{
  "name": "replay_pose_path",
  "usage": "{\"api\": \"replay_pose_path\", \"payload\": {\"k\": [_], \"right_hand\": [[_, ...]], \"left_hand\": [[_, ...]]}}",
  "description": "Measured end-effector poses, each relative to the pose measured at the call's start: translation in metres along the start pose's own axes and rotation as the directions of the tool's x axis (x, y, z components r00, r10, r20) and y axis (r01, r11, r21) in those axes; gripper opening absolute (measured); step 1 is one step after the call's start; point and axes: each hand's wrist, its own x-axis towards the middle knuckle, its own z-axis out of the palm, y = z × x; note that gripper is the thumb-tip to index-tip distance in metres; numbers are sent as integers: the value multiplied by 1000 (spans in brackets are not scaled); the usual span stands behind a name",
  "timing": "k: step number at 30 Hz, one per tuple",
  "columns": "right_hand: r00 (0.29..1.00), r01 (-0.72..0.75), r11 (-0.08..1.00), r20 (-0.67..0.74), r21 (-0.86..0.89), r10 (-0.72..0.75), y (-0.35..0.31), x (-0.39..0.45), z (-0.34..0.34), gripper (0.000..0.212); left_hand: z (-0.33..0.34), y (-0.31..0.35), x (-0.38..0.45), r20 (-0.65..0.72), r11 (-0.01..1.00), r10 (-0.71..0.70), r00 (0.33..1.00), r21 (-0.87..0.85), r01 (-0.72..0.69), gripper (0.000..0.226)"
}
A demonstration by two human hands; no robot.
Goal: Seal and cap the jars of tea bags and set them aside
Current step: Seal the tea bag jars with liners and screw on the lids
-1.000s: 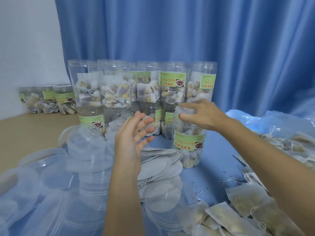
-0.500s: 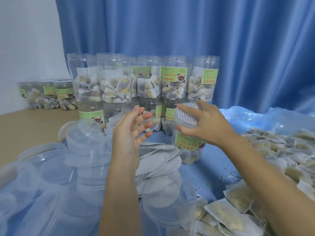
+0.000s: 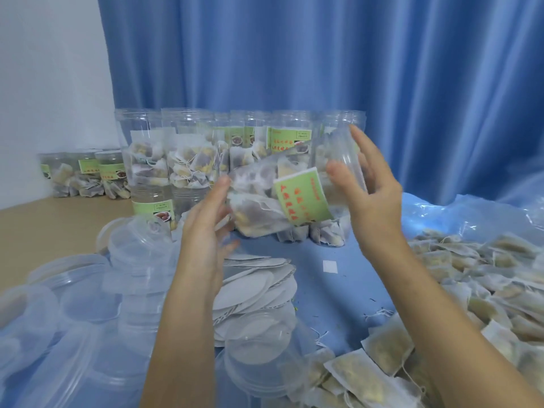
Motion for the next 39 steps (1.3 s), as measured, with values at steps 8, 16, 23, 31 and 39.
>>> {"api": "replay_pose_path", "payload": {"k": [8, 16, 23, 31, 39], "right_hand": [[785, -202, 979, 592, -33, 182, 1, -4, -5, 64], [681, -371, 858, 524, -355, 512, 6, -6, -4, 86], [681, -17, 982, 717, -189, 150, -3, 2, -12, 94], [866, -143, 978, 459, -154, 199, 3, -16, 11, 67], [931, -147, 987, 345, 63, 116, 3, -23, 26, 86]], "left_hand": [[-25, 12, -2, 35, 1000, 4, 999, -27, -3, 19], [-39, 8, -2, 32, 996, 46, 998, -76, -44, 29], [-33, 1, -5, 50, 988, 49, 998, -146, -41, 11], [-33, -5, -4, -66, 974, 110, 992, -194, -120, 37], [-20, 8, -10, -61, 995, 68, 996, -68, -72, 41]]}}
